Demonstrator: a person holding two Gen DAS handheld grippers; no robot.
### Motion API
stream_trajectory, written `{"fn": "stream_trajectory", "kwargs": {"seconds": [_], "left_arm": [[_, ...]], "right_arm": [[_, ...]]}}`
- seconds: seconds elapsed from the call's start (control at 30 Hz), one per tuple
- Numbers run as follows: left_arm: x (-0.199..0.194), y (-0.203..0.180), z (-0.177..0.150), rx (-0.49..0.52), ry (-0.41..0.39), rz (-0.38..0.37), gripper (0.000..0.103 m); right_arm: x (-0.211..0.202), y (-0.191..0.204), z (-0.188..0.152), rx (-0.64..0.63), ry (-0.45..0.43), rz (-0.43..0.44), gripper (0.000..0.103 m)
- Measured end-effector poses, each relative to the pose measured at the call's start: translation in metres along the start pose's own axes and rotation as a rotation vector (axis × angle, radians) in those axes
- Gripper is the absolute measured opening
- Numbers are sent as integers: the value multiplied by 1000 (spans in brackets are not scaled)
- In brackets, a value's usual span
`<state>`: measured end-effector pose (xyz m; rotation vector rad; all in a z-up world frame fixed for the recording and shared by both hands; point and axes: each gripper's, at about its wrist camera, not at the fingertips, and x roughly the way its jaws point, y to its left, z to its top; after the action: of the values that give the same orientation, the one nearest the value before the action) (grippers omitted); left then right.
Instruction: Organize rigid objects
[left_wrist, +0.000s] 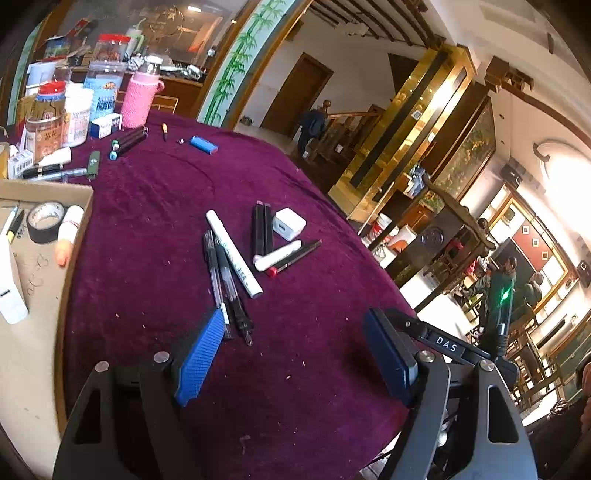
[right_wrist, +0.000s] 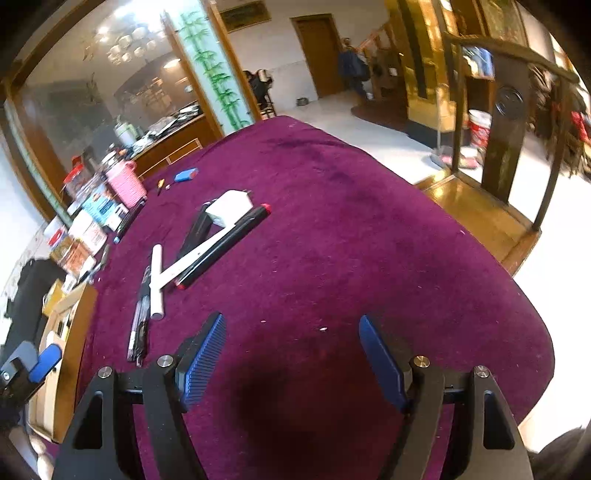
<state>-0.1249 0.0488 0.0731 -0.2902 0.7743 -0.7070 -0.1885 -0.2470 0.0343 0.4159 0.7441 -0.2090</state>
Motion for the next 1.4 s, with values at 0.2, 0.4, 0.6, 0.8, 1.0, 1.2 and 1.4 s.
{"fn": "stream_trajectory", "kwargs": {"seconds": [0.2,0.4,0.6,0.8,1.0,1.2,1.4], "left_arm": [[11,4,-3,-19,31,11,77],[11,2,-3,-2,34,25,77],[11,6,-7,-12,42,24,77],[11,8,-9,-20,44,19,77],[10,9,-11,-22,45,17,77],[9,9,-12,-23,46,17,77],[9,12,-17,-36,58,24,77]], "right_arm": [[2,11,-5,-64,-5,-3,78],[6,7,-6,-37,1,-5,78],[4,10,-7,-40,-8,-8,78],[3,16,-12,-61,2,-10,78],[1,20,-13,-76,1,-12,78],[2,22,-14,-82,6,-11,78],[6,22,-15,-75,17,-1,78]]}}
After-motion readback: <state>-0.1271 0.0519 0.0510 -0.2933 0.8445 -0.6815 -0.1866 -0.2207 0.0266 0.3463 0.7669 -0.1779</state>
